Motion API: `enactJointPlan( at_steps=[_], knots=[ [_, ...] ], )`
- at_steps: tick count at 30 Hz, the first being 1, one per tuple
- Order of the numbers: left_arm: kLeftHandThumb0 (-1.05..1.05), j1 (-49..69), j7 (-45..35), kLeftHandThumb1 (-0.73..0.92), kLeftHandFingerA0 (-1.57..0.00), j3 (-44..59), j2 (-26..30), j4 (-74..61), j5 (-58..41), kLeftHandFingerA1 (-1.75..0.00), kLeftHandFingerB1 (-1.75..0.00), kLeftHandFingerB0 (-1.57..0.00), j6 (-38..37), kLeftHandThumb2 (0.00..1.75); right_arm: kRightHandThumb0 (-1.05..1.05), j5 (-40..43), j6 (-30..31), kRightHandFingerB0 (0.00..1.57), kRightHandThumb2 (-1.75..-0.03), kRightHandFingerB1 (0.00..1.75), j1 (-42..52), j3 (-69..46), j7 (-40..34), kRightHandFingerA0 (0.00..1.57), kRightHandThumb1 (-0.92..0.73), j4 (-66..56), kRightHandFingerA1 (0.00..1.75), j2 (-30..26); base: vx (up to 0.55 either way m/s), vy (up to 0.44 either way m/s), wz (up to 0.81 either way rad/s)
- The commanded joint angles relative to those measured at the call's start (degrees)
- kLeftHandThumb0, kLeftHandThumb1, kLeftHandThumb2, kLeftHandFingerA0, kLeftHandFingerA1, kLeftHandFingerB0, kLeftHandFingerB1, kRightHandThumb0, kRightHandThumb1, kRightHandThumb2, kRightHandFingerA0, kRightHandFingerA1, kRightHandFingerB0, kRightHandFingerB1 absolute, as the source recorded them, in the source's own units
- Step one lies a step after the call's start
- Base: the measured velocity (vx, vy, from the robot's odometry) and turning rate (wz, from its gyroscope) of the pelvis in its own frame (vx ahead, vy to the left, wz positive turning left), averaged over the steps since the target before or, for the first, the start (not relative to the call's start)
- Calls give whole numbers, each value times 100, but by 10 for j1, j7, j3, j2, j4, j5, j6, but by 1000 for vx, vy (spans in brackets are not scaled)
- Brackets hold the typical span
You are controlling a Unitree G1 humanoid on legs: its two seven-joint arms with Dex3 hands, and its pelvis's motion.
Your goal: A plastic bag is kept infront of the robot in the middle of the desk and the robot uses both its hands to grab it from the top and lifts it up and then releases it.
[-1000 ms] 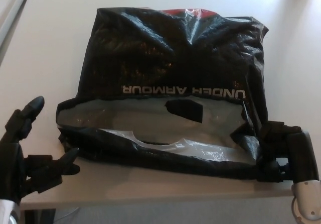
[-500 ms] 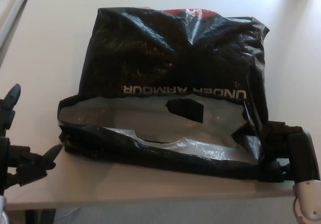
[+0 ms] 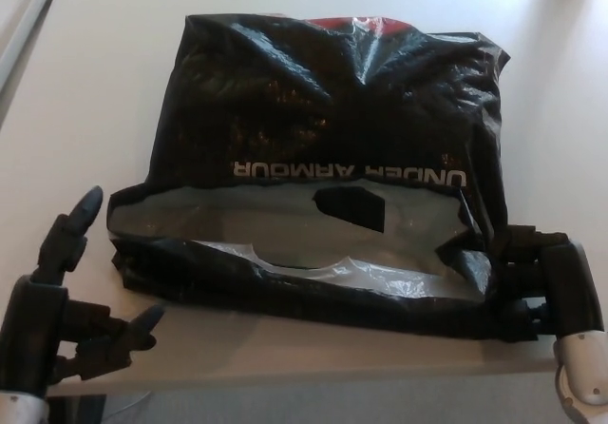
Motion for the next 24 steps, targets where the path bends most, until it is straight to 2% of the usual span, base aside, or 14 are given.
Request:
enactJointPlan(
  at_steps=[1, 3, 4, 7, 8, 9, 10, 13, 14, 18, 19, 22, 23, 24],
  knots=[
    [-35, 2, -13, 51, -8, -8, -7, -25, 1, -27, -26, 0, 7, 56, -72, 8, 28, 156, -107, 148, 8, -7, 21, 157, -41, 10, 151, -2, 0, 0, 0],
    [-37, -6, -3, 49, -9, -14, -9, -22, 19, -28, -21, -3, 11, 58, -73, 0, 25, 156, -109, 149, 9, -4, 11, 157, -45, 9, 152, -3, 0, 0, 0],
    [-43, -10, 1, 45, -8, -17, -9, -20, 26, -32, -22, -1, 15, 69, -74, -3, 23, 155, -109, 149, 9, -2, 8, 157, -46, 10, 152, -4, 0, 0, 0],
    [-41, -18, 0, 44, -4, -20, -15, -20, 22, -25, -20, 0, 33, 67, -74, -1, 22, 155, -109, 149, 8, -4, 9, 157, -45, 11, 152, -3, 0, 0, 0],
    [-38, -24, 0, 32, 0, -19, -17, -13, 20, -30, -32, 0, 34, 75, -74, -4, 25, 155, -109, 149, 8, -3, 6, 157, -45, 11, 152, -3, 0, 0, 0],
    [-43, -29, 3, 52, -9, -16, -20, -15, 17, -26, -24, 0, 53, 56, -74, -3, 25, 155, -109, 149, 8, -3, 6, 157, -46, 11, 152, -3, 0, 0, 0],
    [-46, -39, 8, 45, -8, -10, -25, -17, 14, -28, -19, 0, 85, 70, -75, -3, 24, 155, -109, 149, 8, -4, 8, 157, -45, 11, 152, -2, 0, 0, 0],
    [-43, -56, 9, 44, -3, 3, -27, -8, 6, -25, -15, 0, 106, 70, -74, -3, 20, 155, -109, 148, 9, -3, 10, 157, -46, 12, 152, -1, 0, 0, 0],
    [-40, -62, 5, 52, -5, 11, -33, -9, -10, -24, -20, 0, 125, 56, -74, -3, 19, 155, -109, 148, 11, -2, 10, 157, -46, 12, 152, -1, 0, 0, 0],
    [-39, -83, -3, 46, -4, 31, -30, 20, -22, -18, -12, -1, 117, 70, -73, 4, 21, 155, -107, 148, 14, -7, 15, 157, -43, 13, 151, 1, 0, 0, 0],
    [-39, -86, -1, 53, -4, 35, -29, 25, -22, -24, -19, 0, 123, 56, -100, 2, 23, 140, -102, 143, 15, -6, 14, 150, -64, 13, 148, 0, 0, 0, 0],
    [-40, -93, 5, 46, -5, 46, -21, 49, -14, -25, -14, 0, 116, 70, -103, 3, 24, 138, -102, 141, 21, -8, 17, 150, -67, 12, 148, 1, 0, 0, 0],
    [-39, -95, 5, 46, -6, 48, -18, 55, -11, -22, -10, -1, 112, 69, -73, 1, 23, 155, -107, 148, 22, -8, 16, 157, -43, 12, 151, 0, 0, 0, 0],
    [-39, -96, 5, 46, -6, 49, -16, 60, -9, -22, -10, -1, 109, 69, -73, 0, 21, 155, -107, 148, 23, -7, 15, 157, -43, 12, 151, 0, 0, 0, 0]
  ],
)
